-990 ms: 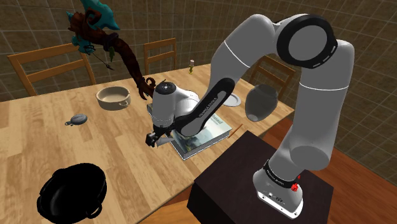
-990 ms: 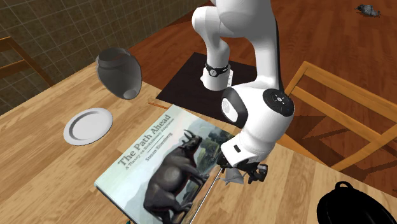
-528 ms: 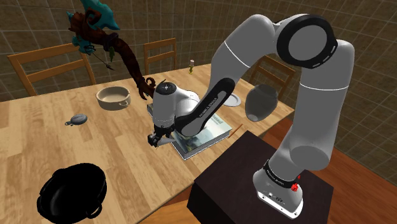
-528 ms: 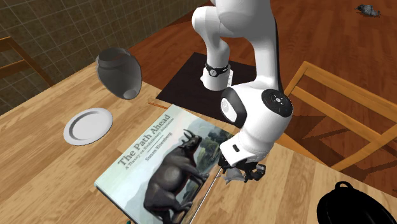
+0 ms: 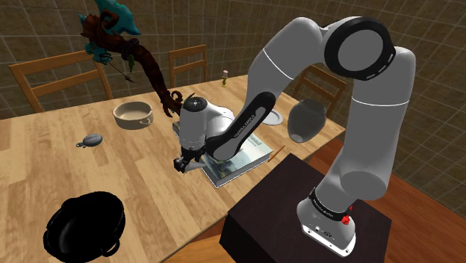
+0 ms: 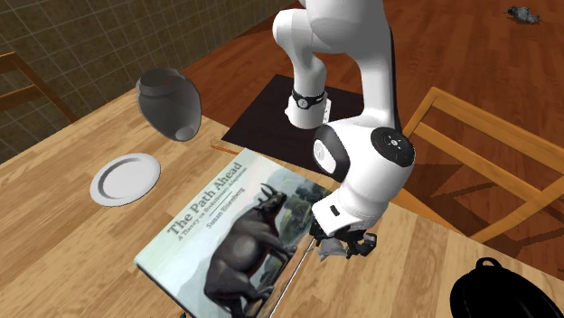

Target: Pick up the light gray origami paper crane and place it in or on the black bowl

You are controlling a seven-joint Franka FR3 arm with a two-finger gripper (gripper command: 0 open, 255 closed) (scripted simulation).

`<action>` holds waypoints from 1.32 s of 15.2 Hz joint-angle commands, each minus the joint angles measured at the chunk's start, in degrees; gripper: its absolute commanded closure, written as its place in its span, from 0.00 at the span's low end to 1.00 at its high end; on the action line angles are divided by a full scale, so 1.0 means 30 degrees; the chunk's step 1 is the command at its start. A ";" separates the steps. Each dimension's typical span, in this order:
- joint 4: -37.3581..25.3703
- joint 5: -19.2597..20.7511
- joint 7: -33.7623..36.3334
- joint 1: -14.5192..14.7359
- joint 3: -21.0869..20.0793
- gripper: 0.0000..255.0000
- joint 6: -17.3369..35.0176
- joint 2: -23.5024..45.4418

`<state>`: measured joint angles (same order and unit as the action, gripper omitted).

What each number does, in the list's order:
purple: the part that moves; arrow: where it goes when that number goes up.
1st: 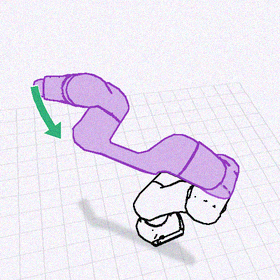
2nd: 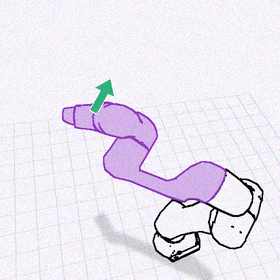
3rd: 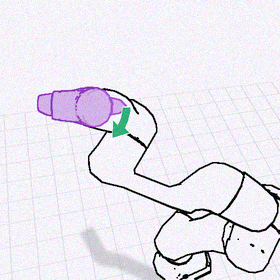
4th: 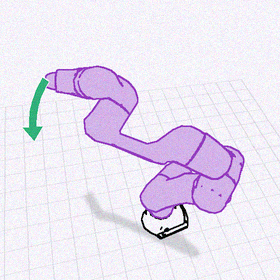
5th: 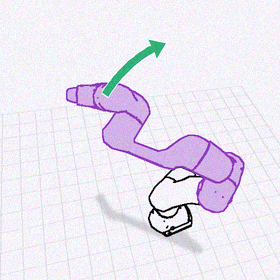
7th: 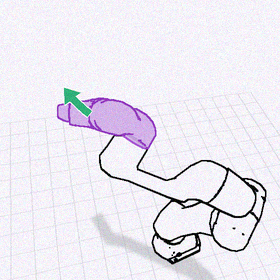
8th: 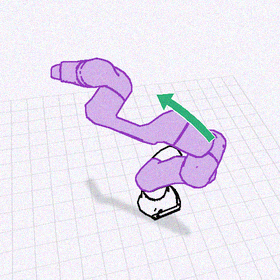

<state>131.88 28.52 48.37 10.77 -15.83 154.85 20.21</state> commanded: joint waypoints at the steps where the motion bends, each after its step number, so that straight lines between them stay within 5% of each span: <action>1: 0.0048 -0.0207 -0.0180 -0.0113 -0.0118 1.00 -0.0173 -0.0213; 20: -0.0025 -0.4472 -0.3641 -0.1317 -0.1961 1.00 -0.4032 -0.4528</action>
<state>131.87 15.73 37.91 6.89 -21.54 143.42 7.29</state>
